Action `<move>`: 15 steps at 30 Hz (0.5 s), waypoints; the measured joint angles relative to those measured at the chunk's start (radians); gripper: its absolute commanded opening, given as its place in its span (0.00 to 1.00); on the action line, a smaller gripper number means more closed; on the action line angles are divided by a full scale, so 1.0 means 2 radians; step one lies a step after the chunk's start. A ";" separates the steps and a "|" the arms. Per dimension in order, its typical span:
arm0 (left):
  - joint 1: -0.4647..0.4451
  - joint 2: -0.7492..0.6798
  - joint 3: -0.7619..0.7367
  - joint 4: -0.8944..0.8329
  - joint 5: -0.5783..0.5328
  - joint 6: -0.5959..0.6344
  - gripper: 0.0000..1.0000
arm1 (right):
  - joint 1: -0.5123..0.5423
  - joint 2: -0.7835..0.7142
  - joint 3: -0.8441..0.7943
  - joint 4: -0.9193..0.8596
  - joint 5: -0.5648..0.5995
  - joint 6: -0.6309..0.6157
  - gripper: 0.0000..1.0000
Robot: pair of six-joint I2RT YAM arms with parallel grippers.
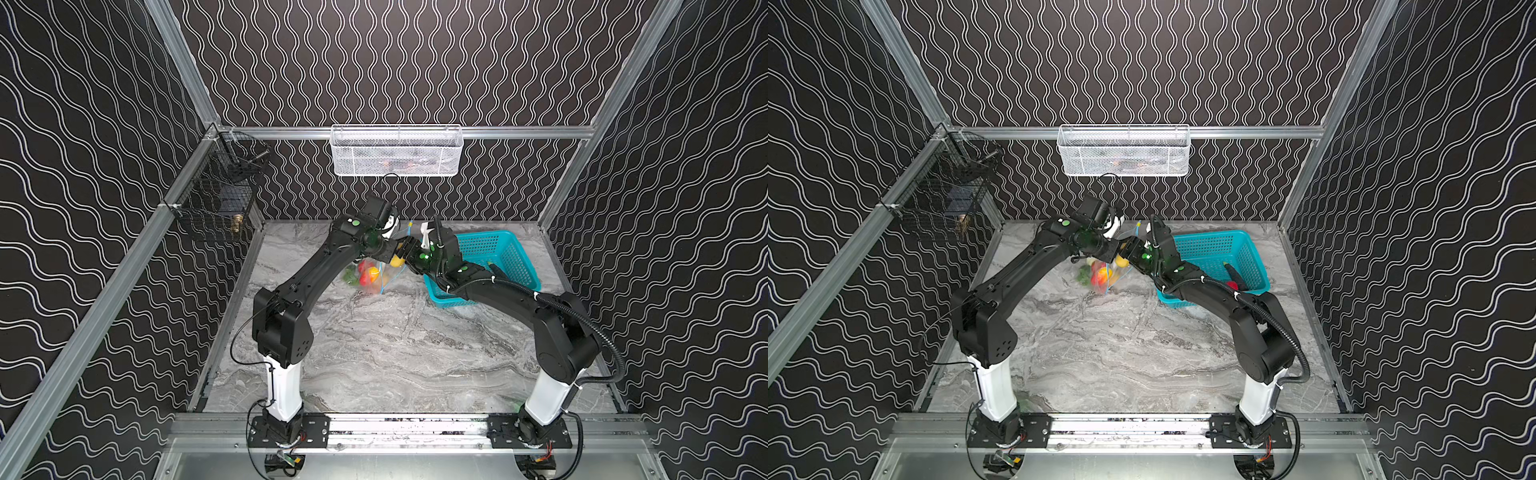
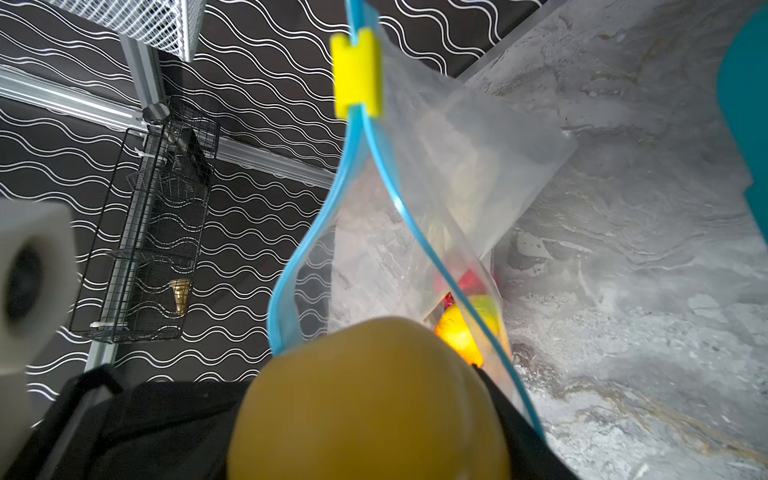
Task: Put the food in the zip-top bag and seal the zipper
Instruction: 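Carry the yellow potato over the bag mouth held by the left gripper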
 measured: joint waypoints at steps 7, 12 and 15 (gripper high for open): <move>0.000 0.011 0.017 -0.012 -0.005 -0.002 0.00 | 0.010 0.002 0.019 -0.043 0.033 -0.020 0.36; 0.000 0.006 0.012 -0.013 -0.012 -0.002 0.00 | 0.015 0.011 0.036 -0.068 0.046 -0.034 0.36; 0.000 0.004 0.012 -0.014 -0.014 -0.001 0.00 | 0.017 0.017 0.046 -0.084 0.050 -0.039 0.36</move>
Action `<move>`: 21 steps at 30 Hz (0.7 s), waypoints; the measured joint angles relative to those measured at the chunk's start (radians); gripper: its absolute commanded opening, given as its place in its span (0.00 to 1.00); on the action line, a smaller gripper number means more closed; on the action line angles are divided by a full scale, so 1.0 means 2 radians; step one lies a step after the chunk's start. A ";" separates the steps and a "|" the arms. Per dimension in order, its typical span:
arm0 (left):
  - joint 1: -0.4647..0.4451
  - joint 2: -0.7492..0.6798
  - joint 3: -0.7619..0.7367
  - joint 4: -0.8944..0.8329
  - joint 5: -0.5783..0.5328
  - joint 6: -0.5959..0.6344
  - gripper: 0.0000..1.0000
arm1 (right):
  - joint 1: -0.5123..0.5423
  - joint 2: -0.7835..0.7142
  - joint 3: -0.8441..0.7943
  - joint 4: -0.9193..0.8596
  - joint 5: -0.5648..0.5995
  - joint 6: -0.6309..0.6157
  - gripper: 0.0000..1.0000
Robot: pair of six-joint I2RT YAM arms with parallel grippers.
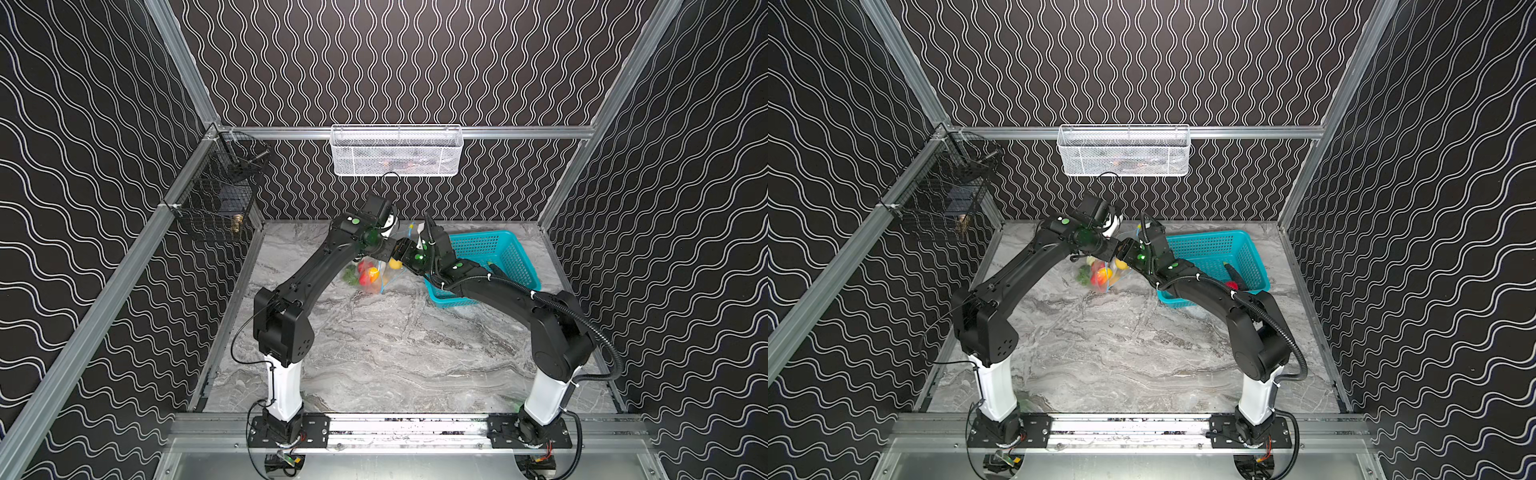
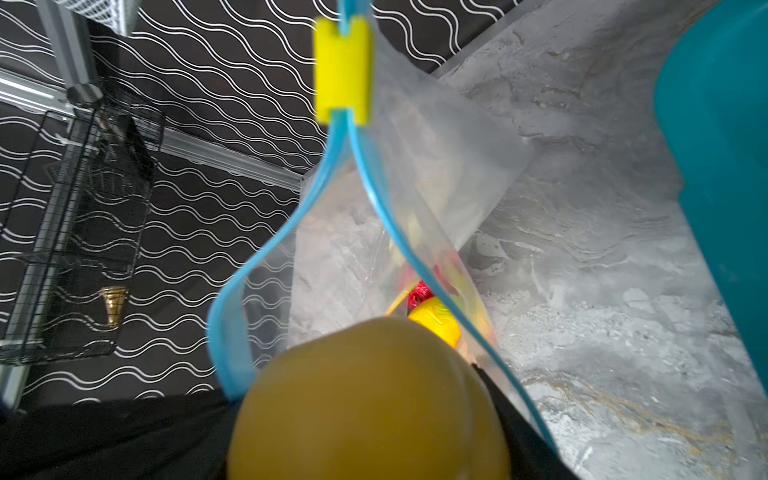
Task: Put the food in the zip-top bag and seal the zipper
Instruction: 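Carry the yellow potato over the bag mouth held by the left gripper, then open the right gripper to drop the yellow potato into the bag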
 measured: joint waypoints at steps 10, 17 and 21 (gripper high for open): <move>0.000 0.002 0.014 0.000 0.004 0.000 0.00 | 0.010 0.025 0.033 -0.048 0.004 -0.019 0.41; 0.000 -0.002 0.013 0.000 0.003 0.000 0.00 | 0.014 0.069 0.085 -0.085 0.009 -0.031 0.61; 0.000 -0.012 0.008 0.003 -0.002 0.000 0.00 | 0.014 0.081 0.112 -0.093 0.005 -0.037 0.69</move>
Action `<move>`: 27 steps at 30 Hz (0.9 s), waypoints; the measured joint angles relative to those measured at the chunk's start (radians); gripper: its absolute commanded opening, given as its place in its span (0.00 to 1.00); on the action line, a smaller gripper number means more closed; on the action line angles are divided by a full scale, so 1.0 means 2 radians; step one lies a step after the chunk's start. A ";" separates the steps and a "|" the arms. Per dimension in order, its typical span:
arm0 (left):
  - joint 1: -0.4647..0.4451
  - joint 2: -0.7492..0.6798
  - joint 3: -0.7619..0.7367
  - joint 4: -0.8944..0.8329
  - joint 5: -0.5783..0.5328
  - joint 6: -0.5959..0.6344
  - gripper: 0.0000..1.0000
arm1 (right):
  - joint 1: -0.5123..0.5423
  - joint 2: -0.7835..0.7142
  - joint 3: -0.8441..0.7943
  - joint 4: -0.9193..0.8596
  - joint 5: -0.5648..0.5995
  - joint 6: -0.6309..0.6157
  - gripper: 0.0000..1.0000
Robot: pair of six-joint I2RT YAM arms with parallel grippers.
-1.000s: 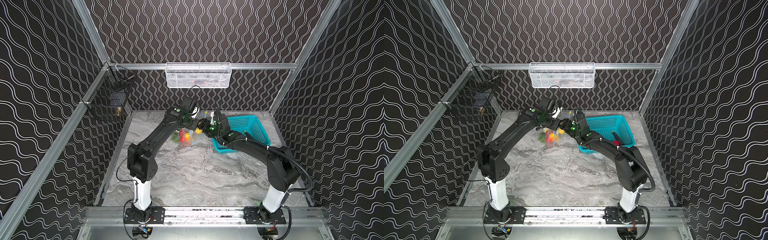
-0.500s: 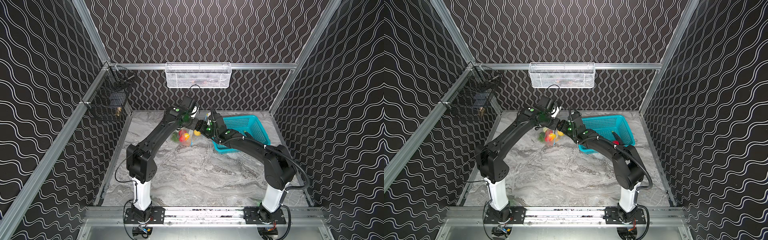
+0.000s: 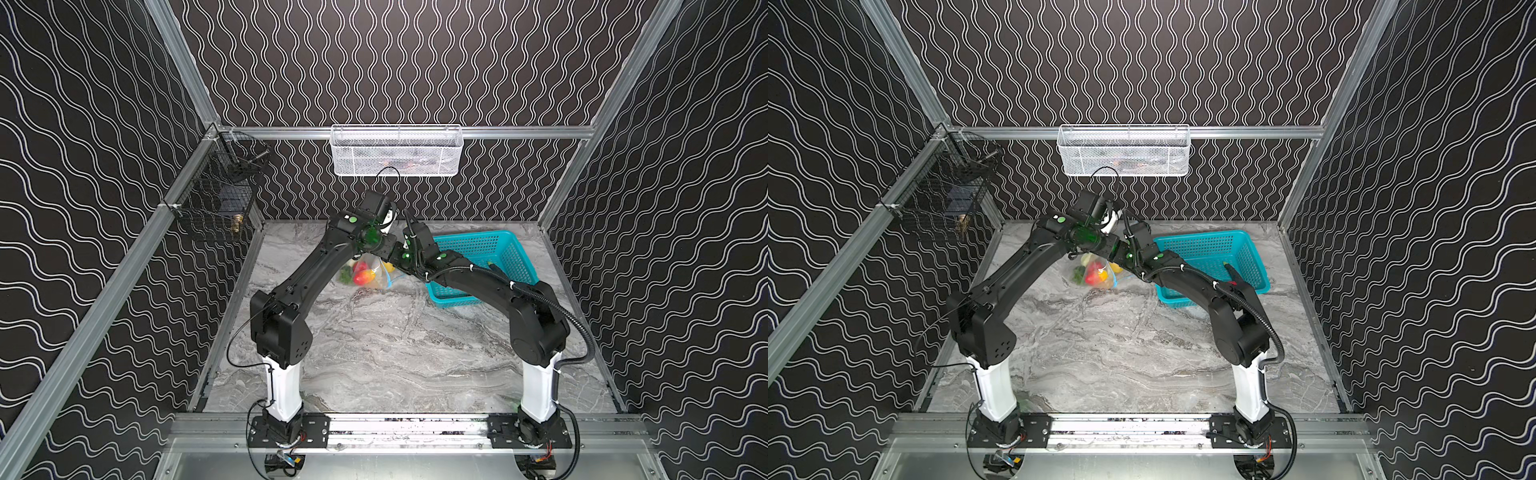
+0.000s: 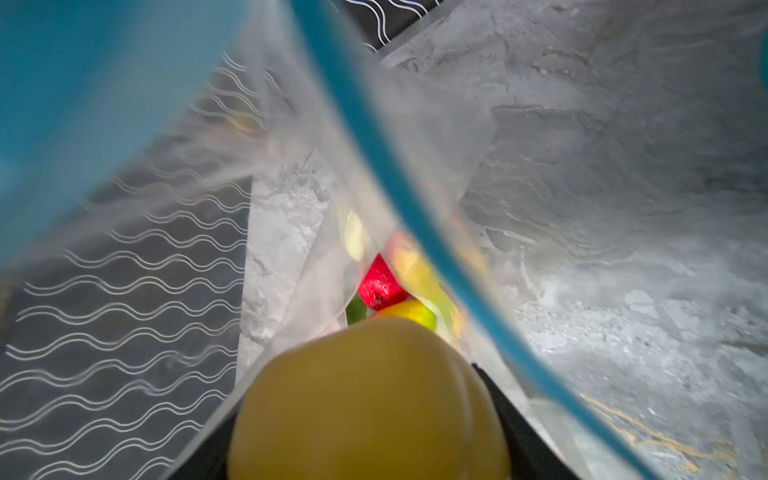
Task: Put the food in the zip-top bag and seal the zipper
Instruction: 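Open the right gripper to drop the yellow potato into the bag, then withdraw the open right gripper from the bag back over the teal basket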
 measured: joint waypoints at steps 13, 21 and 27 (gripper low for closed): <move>0.000 0.003 -0.004 -0.010 -0.006 0.000 0.00 | -0.002 -0.025 -0.030 0.005 0.011 -0.013 0.99; -0.003 -0.002 -0.006 -0.007 0.007 0.002 0.00 | -0.002 -0.056 -0.057 -0.001 0.031 -0.024 0.98; -0.005 -0.003 -0.008 -0.009 0.042 0.002 0.00 | -0.002 -0.091 -0.100 0.006 0.048 -0.022 0.99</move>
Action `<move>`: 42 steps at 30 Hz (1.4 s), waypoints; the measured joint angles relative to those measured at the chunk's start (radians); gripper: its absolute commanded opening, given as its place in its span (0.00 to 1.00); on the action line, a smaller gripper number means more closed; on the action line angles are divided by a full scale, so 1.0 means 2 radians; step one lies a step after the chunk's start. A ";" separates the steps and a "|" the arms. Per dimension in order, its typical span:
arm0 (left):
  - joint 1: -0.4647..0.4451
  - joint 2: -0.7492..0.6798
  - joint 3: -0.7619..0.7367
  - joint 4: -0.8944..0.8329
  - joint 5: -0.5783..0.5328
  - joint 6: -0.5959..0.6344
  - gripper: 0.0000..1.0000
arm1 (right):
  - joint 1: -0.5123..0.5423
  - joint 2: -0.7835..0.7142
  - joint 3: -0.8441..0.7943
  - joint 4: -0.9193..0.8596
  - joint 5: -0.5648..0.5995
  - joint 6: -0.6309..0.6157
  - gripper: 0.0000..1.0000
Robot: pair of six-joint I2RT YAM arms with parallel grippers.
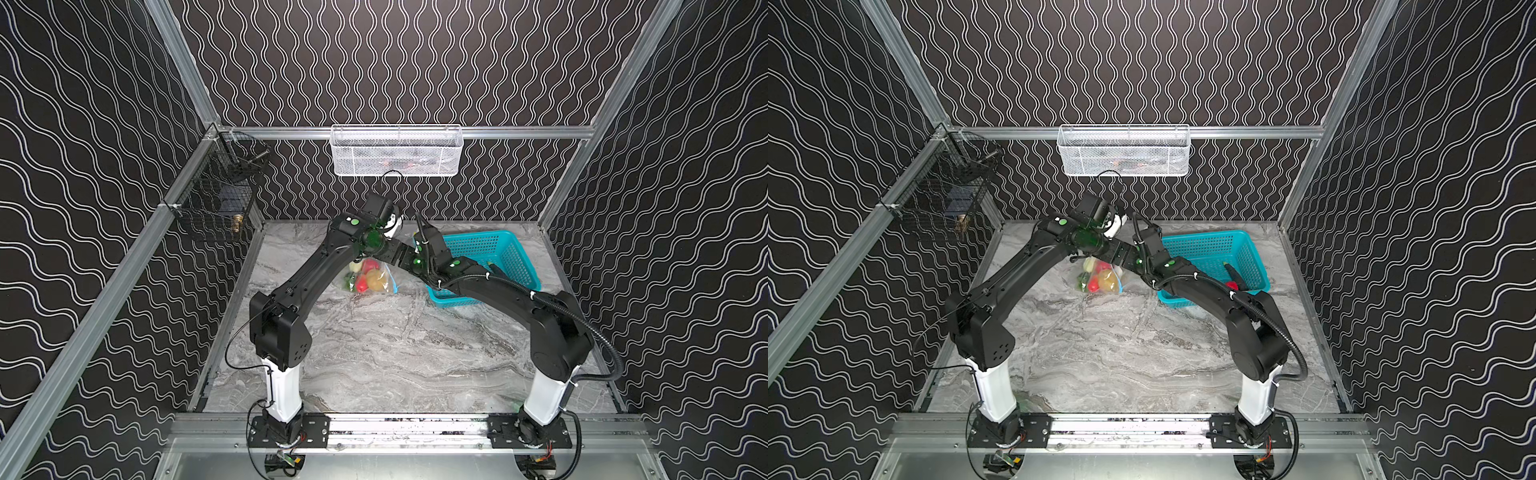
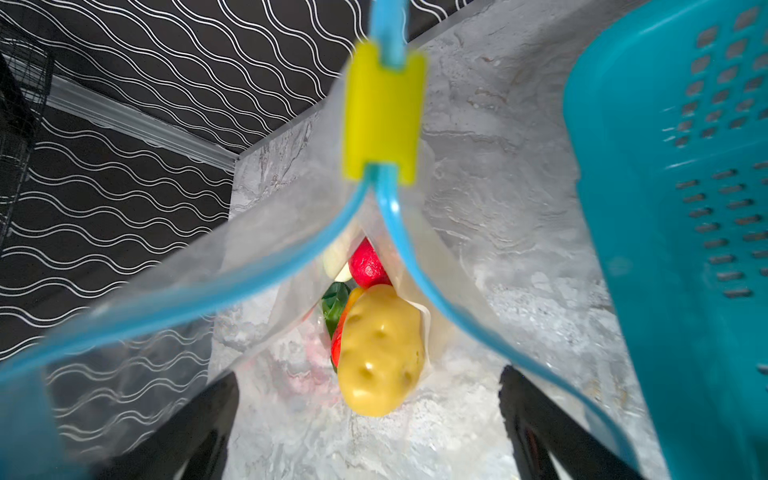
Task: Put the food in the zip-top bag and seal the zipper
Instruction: 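Withdraw the open right gripper from the bag back over the teal basket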
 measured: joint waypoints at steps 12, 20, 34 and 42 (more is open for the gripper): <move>0.005 0.003 -0.012 0.022 -0.064 0.001 0.00 | 0.002 -0.039 -0.030 0.050 -0.043 -0.002 0.77; 0.005 0.003 -0.015 0.024 -0.064 0.001 0.00 | 0.001 -0.062 -0.038 0.055 -0.042 -0.001 0.76; 0.005 -0.005 -0.026 0.031 -0.065 0.001 0.00 | -0.018 -0.095 -0.023 -0.011 0.013 -0.028 0.83; 0.005 -0.006 -0.032 0.032 -0.064 0.001 0.00 | -0.046 -0.120 -0.028 -0.064 0.044 -0.032 0.88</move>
